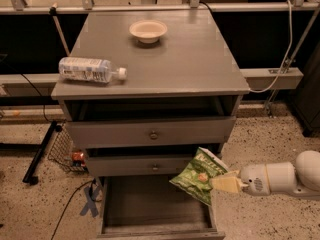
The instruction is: Pick green jalapeno chip bag from bottom drawer and place on counter
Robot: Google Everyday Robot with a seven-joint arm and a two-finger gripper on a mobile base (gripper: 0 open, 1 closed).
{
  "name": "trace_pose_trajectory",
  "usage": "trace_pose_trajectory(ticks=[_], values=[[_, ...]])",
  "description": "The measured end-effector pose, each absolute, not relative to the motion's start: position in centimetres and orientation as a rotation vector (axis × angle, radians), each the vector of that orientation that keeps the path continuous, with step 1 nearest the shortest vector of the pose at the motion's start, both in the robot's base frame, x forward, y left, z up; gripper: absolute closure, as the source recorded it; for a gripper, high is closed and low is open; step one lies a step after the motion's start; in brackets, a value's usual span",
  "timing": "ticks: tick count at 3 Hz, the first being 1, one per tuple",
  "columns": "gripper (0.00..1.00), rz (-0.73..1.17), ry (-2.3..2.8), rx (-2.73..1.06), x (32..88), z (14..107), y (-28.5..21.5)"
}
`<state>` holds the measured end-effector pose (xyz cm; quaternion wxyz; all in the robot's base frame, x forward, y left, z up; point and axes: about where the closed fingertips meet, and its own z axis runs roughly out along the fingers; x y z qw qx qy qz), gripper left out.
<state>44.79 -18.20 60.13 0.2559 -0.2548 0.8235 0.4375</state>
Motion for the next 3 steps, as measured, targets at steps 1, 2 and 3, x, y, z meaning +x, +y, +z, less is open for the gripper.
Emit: trace_pose_trajectory(ticks=[1, 2, 3], values=[[1.0, 1.125, 2.199, -0.753, 44.9, 63.2, -18.0], [1.0, 1.028, 2.123, -0.855, 45.2, 69.5, -17.6], [1.0, 0.973, 2.081, -0.904, 46.0, 73.3, -17.6]])
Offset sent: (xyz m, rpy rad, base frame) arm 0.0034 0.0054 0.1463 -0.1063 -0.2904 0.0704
